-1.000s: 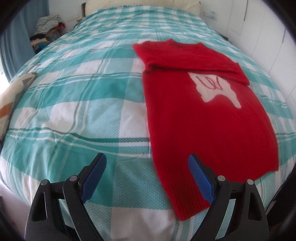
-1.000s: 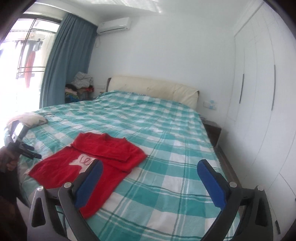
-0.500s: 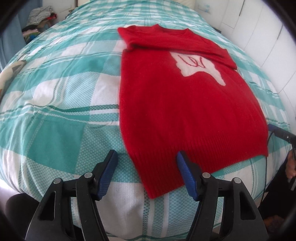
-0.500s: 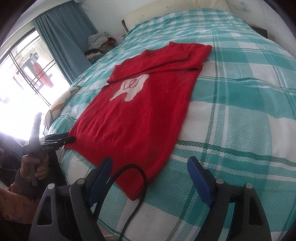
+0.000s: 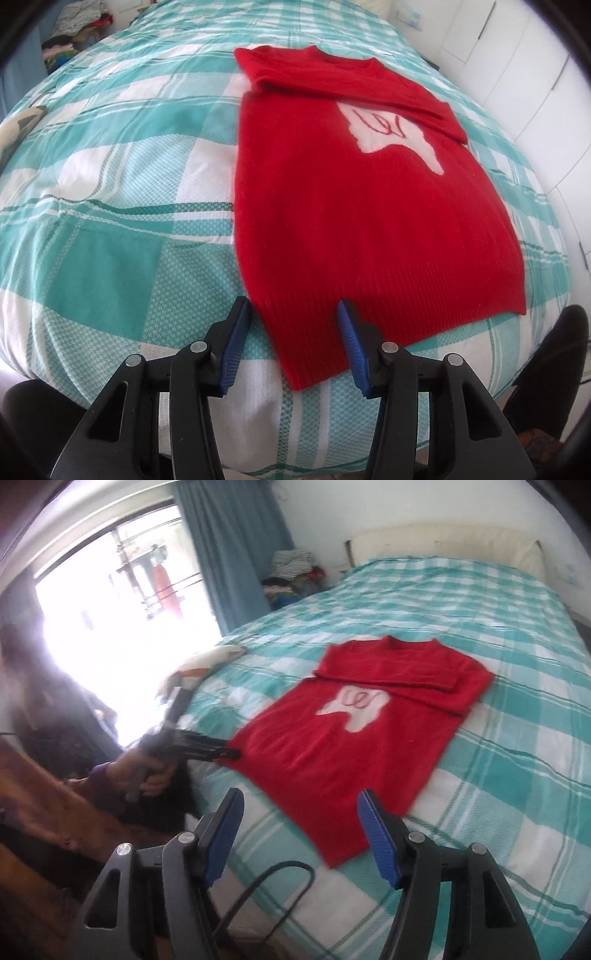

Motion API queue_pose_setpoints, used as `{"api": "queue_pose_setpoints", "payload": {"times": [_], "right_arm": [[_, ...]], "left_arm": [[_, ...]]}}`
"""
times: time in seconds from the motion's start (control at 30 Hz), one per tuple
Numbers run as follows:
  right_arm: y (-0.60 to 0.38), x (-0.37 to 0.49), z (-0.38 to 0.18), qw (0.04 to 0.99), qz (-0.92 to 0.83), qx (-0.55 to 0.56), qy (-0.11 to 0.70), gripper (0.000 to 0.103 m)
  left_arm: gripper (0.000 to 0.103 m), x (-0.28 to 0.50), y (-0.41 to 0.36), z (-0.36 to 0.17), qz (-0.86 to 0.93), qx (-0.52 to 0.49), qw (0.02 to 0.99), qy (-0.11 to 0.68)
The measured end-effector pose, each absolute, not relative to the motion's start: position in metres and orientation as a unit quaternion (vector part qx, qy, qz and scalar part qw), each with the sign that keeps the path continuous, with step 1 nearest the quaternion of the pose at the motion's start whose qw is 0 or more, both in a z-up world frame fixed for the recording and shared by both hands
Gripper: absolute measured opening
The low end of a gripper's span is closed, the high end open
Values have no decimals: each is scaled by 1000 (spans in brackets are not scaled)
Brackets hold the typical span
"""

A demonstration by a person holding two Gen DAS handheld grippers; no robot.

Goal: Fold small clothes
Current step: 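Pinch the sweater hem with both grippers side by side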

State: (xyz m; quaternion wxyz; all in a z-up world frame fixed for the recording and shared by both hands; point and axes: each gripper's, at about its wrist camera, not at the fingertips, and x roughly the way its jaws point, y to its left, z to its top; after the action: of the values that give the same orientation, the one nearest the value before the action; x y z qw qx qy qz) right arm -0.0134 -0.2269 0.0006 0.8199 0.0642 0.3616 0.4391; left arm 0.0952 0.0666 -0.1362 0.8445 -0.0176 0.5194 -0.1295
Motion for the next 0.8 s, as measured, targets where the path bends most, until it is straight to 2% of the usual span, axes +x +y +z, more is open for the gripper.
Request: {"api": "queue_pose_setpoints", "payload": {"times": [0.1, 0.2, 0.23, 0.27, 0.33, 0.4, 0.47, 0.63, 0.67, 0.73, 0.77, 0.8], "right_arm": [[-228, -56, 37, 770, 547, 87, 316, 71], [-218, -58, 22, 799, 493, 58, 340, 81], [-213, -48, 4, 808, 458, 46, 367, 81], [-210, -37, -18, 816, 421, 36, 395, 81], [-206, -12, -65, 824, 356, 27, 440, 80], [-209, 12, -106, 827, 316, 51, 463, 73], [-226, 33, -136, 822, 289, 121, 477, 67], [-243, 46, -164, 814, 222, 200, 498, 62], [-244, 47, -167, 811, 218, 215, 499, 59], [-247, 50, -172, 800, 216, 246, 502, 35], [-246, 54, -175, 795, 213, 254, 507, 17], [-246, 57, -177, 794, 207, 256, 510, 10]], "left_arm": [[51, 96, 66, -138, -128, -17, 846, 518], [50, 100, 62, -140, -124, -14, 848, 516], [44, 100, 61, -140, -125, -12, 848, 515], [30, 101, 61, -140, -127, -13, 848, 515], [13, 101, 63, -141, -137, -25, 842, 521], [10, 101, 67, -140, -139, -38, 840, 523], [9, 100, 71, -140, -140, -51, 838, 525], [7, 99, 72, -142, -140, -61, 837, 525], [6, 99, 71, -143, -140, -61, 838, 524], [5, 100, 70, -141, -144, -68, 838, 522], [4, 100, 72, -140, -148, -74, 838, 520], [4, 100, 75, -137, -152, -86, 837, 518]]}}
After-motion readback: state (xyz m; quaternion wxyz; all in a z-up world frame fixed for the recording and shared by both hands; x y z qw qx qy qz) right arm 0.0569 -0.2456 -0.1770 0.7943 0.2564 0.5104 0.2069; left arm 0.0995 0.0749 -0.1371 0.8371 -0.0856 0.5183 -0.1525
